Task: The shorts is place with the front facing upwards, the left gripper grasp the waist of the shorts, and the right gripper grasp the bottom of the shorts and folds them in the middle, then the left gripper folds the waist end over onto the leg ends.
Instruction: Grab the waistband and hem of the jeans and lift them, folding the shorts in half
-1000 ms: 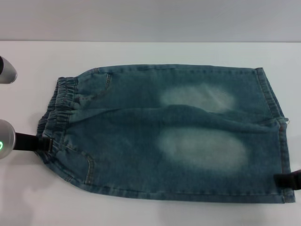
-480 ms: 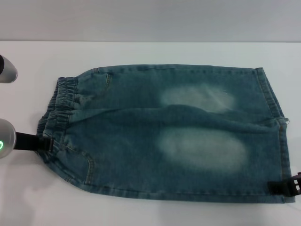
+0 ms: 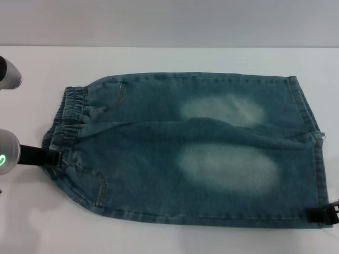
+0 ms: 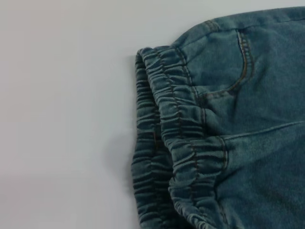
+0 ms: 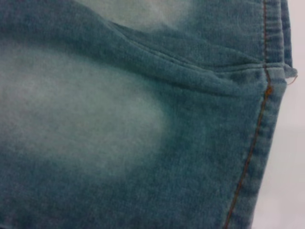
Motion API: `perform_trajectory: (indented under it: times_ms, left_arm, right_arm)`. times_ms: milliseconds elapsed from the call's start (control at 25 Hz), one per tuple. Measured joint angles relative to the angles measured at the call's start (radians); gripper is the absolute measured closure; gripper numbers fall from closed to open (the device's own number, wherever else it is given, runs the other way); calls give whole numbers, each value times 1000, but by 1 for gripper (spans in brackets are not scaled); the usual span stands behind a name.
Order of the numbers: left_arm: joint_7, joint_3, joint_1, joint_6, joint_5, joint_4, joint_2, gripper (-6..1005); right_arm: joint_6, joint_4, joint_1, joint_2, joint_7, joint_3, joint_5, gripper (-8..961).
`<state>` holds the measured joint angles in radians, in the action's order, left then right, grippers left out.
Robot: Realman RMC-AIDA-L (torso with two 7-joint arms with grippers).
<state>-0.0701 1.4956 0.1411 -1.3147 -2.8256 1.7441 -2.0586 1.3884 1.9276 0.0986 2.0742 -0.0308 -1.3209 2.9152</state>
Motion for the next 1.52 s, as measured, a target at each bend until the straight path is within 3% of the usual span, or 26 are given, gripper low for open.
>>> perform_trajectory:
  times_ms: [440,1080,1200,1440,1520]
  left_arm:
    - [-1,0,6,0,0,-3,0,944]
    - [0,0,7,-2,0,0,0,943]
    - [0,0,7,-2,0,0,0,943]
    - [2,-2,8,-2,0,-2,0,943]
    - [2,-2,8,-2,0,-2,0,943]
  right_arm:
    - [-7,-21,-10,-1,0,-8,1,213]
    - [11,-34,-30,-2,17,-41,0,570]
    - [7,-40,-33,-2,17,-38,-2,807]
    - [5,-18,-30,-3,20,-41,-2,956]
    - [4,-17,-31,-2,21,-41,-2,955]
